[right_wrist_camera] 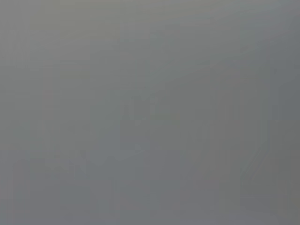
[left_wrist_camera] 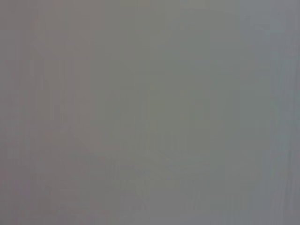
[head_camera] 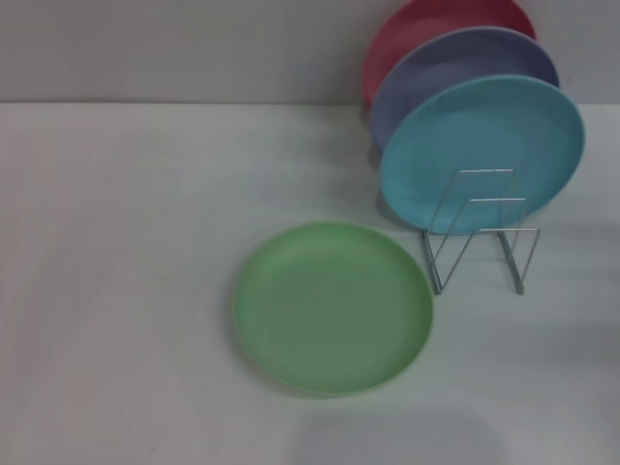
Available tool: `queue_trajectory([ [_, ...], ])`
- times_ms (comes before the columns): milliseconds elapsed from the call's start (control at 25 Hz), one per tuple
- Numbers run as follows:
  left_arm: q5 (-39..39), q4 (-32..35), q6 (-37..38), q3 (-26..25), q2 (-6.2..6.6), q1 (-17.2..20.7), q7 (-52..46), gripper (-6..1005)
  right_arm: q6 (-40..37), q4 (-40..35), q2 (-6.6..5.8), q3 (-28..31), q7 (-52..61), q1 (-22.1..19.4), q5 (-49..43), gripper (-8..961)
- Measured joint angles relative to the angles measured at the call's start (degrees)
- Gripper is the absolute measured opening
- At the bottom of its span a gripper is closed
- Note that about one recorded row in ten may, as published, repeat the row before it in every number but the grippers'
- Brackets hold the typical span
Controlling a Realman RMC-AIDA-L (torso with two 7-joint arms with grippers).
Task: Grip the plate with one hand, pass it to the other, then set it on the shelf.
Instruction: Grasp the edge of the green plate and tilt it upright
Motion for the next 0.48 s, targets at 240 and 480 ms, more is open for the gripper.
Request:
queue_trajectory([
  [240, 1.54, -0.06, -0.12, -0.86, 0.05, -0.01, -0.2, 725, 0.16, -0.53, -0.11, -0.09, -0.11, 0.61, -1.48, 607],
  [480, 4.47, 0.48, -1.28, -0.39, 0.1, -0.91, 0.19, 721, -0.06, -0.6, -0.14, -0.13, -0.14, 1.36, -1.53, 607],
])
